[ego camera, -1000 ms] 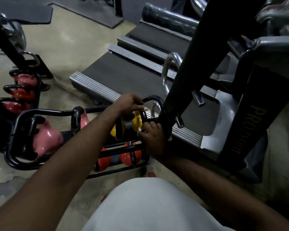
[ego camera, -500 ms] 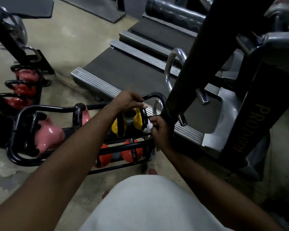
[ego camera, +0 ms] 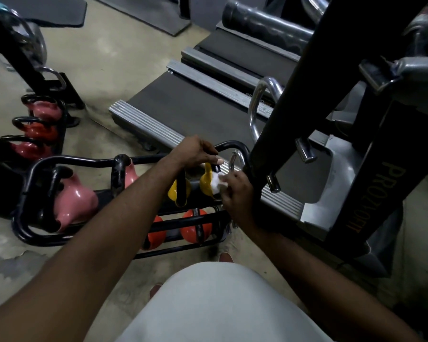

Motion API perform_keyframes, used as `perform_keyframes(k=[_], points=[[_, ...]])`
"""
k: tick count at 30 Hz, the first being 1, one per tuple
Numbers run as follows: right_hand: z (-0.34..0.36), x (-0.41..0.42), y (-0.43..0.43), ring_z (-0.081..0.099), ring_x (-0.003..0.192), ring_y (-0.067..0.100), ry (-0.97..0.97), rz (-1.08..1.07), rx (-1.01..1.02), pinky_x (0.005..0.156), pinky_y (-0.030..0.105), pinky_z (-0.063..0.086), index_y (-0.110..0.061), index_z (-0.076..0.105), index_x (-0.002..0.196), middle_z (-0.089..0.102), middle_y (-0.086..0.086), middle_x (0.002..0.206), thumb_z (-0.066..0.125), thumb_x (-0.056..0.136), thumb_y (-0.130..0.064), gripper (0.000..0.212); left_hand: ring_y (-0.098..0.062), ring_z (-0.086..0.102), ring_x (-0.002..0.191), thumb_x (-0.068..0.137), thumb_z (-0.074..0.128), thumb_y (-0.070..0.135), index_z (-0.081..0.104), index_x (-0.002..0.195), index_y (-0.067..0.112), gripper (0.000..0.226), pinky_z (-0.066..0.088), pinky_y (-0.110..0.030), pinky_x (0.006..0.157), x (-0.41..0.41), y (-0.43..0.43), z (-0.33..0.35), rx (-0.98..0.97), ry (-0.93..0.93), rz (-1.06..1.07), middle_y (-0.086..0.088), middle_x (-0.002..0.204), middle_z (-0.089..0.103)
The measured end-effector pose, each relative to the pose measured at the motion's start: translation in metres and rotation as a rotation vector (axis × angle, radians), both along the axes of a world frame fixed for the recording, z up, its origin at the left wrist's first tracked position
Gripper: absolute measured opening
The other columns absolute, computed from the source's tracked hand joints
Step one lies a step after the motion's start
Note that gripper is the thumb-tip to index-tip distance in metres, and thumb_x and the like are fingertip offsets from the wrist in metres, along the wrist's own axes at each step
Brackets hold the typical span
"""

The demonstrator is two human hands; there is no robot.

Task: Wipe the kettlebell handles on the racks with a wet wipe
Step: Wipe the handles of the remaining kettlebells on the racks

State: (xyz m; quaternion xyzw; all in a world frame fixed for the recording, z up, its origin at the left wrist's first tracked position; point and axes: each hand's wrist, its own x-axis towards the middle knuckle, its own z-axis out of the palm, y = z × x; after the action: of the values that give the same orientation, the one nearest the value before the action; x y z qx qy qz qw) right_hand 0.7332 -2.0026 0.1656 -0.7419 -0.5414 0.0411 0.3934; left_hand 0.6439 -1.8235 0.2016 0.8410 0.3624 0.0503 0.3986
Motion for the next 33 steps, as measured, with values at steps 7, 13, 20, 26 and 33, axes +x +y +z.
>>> perform_keyframes(k=[7, 13, 20, 26, 33], points=[[0.001, 0.007, 0.02, 0.06, 0.08, 0.029, -0.5, 0.11, -0.066, 0.068, 0.034, 0.045, -0.011, 0.072, 0.083, 0.065, 0.011, 0.092, 0.076, 0.078, -0.02, 0.011, -0.004, 0.067, 0.092, 0.072, 0.08, 0.052, 0.076, 0.104, 0.025, 0.042, 0.056, -0.031, 0.087, 0.004, -0.001, 0.002, 0.015, 0.025, -0.008, 0.009, 0.098, 0.074], [-0.007, -0.002, 0.008, 0.054, 0.084, 0.027, -0.605, 0.087, -0.179, 0.071, 0.036, 0.037, -0.02, 0.067, 0.089, 0.059, 0.005, 0.088, 0.073, 0.076, -0.035, 0.02, -0.005, 0.067, 0.087, 0.07, 0.081, 0.053, 0.076, 0.1, 0.023, 0.042, 0.056, -0.03, 0.082, 0.003, 0.0, 0.006, -0.003, 0.026, -0.018, 0.012, 0.088, 0.072], [-0.007, -0.003, 0.01, 0.056, 0.078, 0.029, -0.627, 0.117, -0.144, 0.068, 0.036, 0.041, -0.016, 0.067, 0.084, 0.057, 0.007, 0.082, 0.066, 0.08, -0.032, 0.017, -0.004, 0.068, 0.083, 0.07, 0.082, 0.052, 0.077, 0.096, 0.022, 0.04, 0.057, -0.029, 0.079, -0.002, 0.004, 0.005, -0.009, 0.032, -0.013, 0.007, 0.091, 0.075], [-0.002, 0.006, 0.007, 0.054, 0.08, 0.025, -0.46, 0.12, 0.043, 0.068, 0.034, 0.044, -0.012, 0.071, 0.085, 0.067, 0.007, 0.09, 0.07, 0.082, -0.013, 0.003, -0.002, 0.067, 0.083, 0.071, 0.082, 0.049, 0.077, 0.1, 0.021, 0.041, 0.054, -0.025, 0.078, 0.002, 0.003, 0.006, -0.024, 0.035, -0.01, 0.007, 0.092, 0.075], [0.005, 0.005, 0.007, 0.064, 0.086, 0.03, 0.22, -0.103, -0.226, 0.07, 0.026, 0.039, -0.006, 0.066, 0.103, 0.069, 0.014, 0.091, 0.055, 0.085, -0.003, 0.022, -0.004, 0.068, 0.092, 0.069, 0.083, 0.051, 0.077, 0.099, 0.025, 0.041, 0.055, -0.033, 0.089, -0.003, 0.008, 0.003, -0.05, 0.021, -0.009, 0.009, 0.099, 0.075]])
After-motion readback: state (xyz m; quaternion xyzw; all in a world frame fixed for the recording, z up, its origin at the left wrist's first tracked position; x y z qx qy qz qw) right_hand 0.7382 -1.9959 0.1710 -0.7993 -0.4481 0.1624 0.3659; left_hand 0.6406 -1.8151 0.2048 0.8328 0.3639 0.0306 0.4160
